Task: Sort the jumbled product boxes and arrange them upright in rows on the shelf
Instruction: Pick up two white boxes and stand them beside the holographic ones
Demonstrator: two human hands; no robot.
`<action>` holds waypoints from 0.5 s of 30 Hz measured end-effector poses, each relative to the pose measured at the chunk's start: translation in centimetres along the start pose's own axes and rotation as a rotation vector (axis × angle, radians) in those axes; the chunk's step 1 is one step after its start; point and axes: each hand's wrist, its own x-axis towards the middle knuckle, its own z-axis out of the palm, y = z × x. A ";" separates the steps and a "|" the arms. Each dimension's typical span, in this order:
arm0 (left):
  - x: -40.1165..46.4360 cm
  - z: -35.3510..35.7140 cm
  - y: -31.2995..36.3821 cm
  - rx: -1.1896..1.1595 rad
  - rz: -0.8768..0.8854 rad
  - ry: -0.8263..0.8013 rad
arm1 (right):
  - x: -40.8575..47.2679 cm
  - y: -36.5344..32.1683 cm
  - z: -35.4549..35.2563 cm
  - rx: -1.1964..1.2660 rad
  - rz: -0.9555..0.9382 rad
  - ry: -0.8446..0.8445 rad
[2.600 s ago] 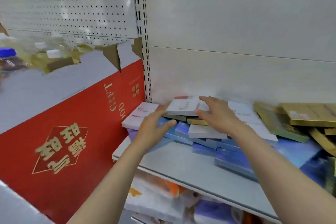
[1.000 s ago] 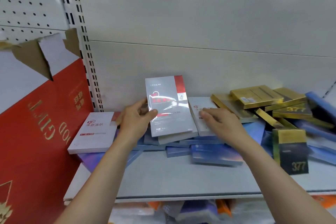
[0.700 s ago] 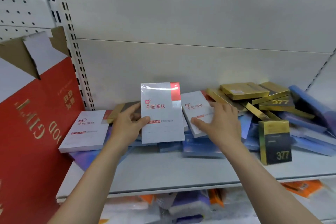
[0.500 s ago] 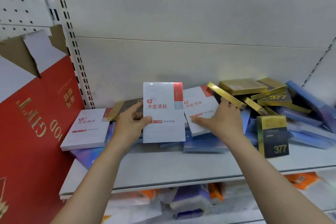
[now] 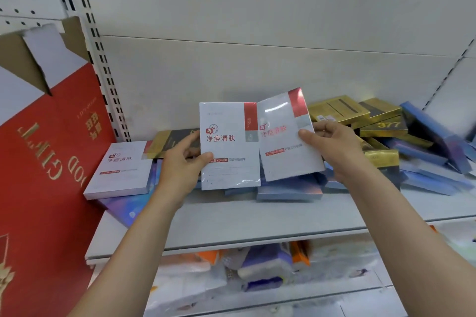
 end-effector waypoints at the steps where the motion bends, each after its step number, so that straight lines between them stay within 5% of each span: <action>1: -0.2 0.3 0.2 0.008 0.010 -0.002 | -0.1 0.1 -0.5 0.012 0.001 0.011; 8: -2.5 6.4 2.5 -0.002 0.073 -0.008 | -1.1 1.5 -7.3 0.119 0.011 0.043; 15: -6.7 21.2 4.9 -0.066 0.170 -0.062 | -3.2 4.8 -23.2 0.194 0.010 0.124</action>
